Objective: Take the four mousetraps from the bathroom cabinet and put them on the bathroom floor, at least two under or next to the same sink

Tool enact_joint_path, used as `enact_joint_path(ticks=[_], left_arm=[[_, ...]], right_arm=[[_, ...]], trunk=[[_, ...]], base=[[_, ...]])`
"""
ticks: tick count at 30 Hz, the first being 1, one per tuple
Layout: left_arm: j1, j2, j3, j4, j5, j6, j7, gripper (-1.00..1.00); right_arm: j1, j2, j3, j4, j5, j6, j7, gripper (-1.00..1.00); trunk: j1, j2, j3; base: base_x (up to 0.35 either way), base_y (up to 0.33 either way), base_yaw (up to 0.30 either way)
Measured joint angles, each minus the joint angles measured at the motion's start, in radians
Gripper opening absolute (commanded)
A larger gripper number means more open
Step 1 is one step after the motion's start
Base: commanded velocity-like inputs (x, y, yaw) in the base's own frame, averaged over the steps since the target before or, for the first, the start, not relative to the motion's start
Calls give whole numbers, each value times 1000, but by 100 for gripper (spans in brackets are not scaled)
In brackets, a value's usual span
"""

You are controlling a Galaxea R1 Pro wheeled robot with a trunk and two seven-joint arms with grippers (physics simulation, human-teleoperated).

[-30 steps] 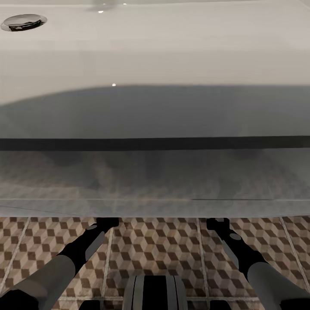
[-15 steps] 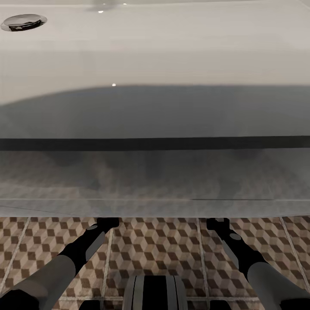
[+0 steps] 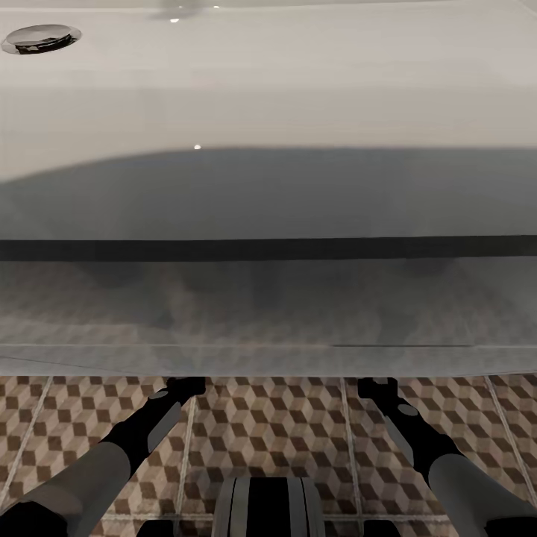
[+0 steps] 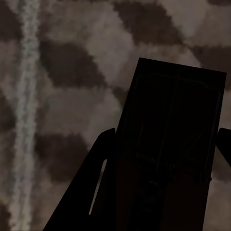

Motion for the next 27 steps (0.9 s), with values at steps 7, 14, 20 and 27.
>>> enact_joint_path(ticks=[7, 14, 20, 27], left_arm=[[0, 0, 0, 0, 1, 0, 0, -100], [0, 1, 1, 0, 1, -2, 0, -100], [0, -1, 1, 0, 1, -3, 0, -100], [0, 0, 2, 0, 1, -4, 0, -100]], right_arm=[[0, 0, 0, 0, 0, 0, 0, -100], [0, 0, 0, 0, 0, 0, 0, -100], [0, 0, 0, 0, 0, 0, 0, -100], [0, 0, 0, 0, 1, 0, 0, -100]], trunk=[[0, 0, 0], [0, 0, 0], [0, 0, 0], [0, 0, 0]], base=[[0, 0, 0], [0, 0, 0], [0, 0, 0], [0, 0, 0]])
